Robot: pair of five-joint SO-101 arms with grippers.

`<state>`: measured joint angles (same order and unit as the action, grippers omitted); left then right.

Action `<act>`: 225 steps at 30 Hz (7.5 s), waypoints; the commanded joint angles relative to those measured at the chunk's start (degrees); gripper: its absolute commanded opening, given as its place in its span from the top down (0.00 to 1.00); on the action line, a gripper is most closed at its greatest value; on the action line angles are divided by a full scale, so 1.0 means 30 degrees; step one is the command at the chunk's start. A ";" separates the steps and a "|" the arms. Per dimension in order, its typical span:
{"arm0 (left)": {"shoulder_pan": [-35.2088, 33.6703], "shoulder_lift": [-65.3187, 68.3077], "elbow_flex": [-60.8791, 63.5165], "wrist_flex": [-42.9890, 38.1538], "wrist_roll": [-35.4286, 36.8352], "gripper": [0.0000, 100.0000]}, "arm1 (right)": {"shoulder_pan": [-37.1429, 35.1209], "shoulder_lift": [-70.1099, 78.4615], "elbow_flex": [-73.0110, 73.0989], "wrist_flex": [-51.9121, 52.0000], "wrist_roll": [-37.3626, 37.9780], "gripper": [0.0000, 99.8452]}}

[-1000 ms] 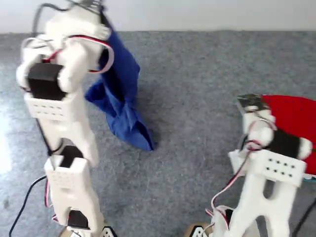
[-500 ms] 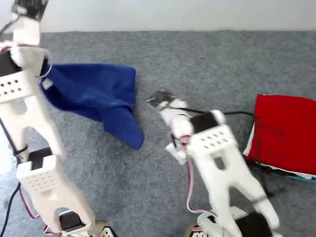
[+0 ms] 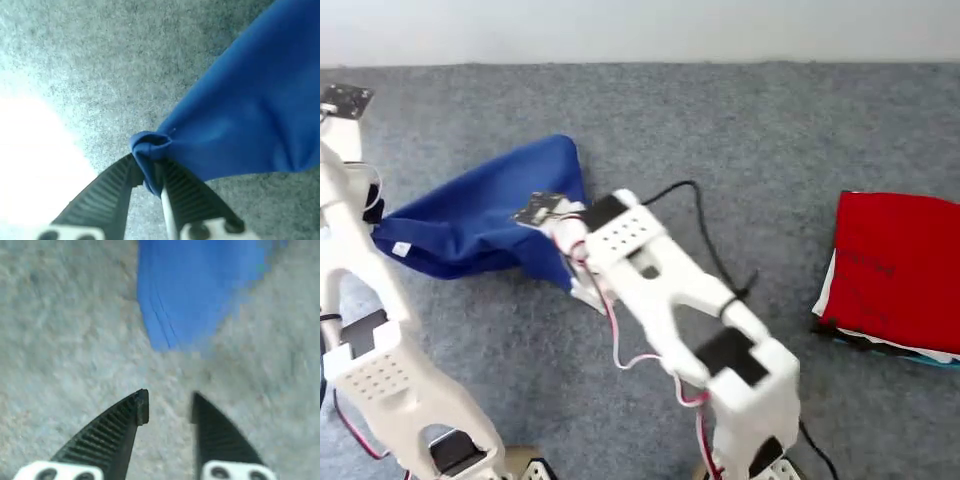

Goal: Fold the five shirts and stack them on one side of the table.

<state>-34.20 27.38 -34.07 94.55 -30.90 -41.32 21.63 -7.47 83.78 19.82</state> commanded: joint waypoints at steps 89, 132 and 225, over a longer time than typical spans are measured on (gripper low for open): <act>0.4923 -2.1480 0.6930 -0.9729 -0.1348 0.98 | 1.2322 -0.6842 -2.6960 -0.0777 1.3509 0.99; 0.6388 -2.7868 2.0674 -1.0989 -0.2549 0.99 | 1.4139 -1.3524 -0.9289 -0.2652 1.5385 0.99; 0.3780 -0.4454 0.5612 0.1934 -0.4571 0.84 | 0.8923 -1.3289 0.7648 0.6403 0.6271 0.73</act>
<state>-21.89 20.09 -15.60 99.21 -44.35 -13.71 -15.12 16.97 100.48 39.43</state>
